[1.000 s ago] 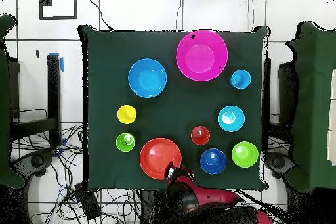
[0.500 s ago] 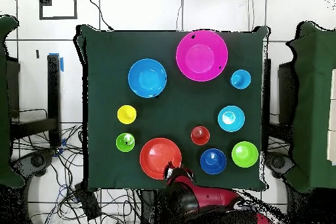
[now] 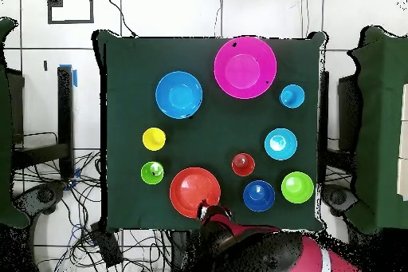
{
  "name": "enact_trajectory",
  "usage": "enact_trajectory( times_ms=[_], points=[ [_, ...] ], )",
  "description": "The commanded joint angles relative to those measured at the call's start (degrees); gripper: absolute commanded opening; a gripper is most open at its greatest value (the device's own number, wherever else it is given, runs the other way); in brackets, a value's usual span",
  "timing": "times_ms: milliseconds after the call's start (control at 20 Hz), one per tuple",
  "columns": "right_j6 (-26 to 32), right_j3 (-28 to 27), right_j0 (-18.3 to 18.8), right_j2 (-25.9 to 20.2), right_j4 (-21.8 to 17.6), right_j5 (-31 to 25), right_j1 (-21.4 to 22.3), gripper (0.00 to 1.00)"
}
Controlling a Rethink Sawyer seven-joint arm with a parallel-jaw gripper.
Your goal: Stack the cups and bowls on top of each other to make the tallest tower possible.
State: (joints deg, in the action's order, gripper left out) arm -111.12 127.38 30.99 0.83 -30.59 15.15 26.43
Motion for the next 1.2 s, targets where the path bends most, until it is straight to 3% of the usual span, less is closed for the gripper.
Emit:
enact_trajectory(
  times_ms=[50,450,900,1200],
  points=[
    [-3.59,-10.08,-1.70,-2.39,-2.96,2.71,-6.94,1.00],
    [-3.12,-10.45,3.07,-6.74,-6.21,-1.04,-7.09,1.00],
    [-4.11,-10.61,0.50,-3.99,-5.06,0.08,-6.08,1.00],
    [-4.57,-10.39,2.69,-5.82,-5.05,-1.16,-6.26,1.00]
  ],
)
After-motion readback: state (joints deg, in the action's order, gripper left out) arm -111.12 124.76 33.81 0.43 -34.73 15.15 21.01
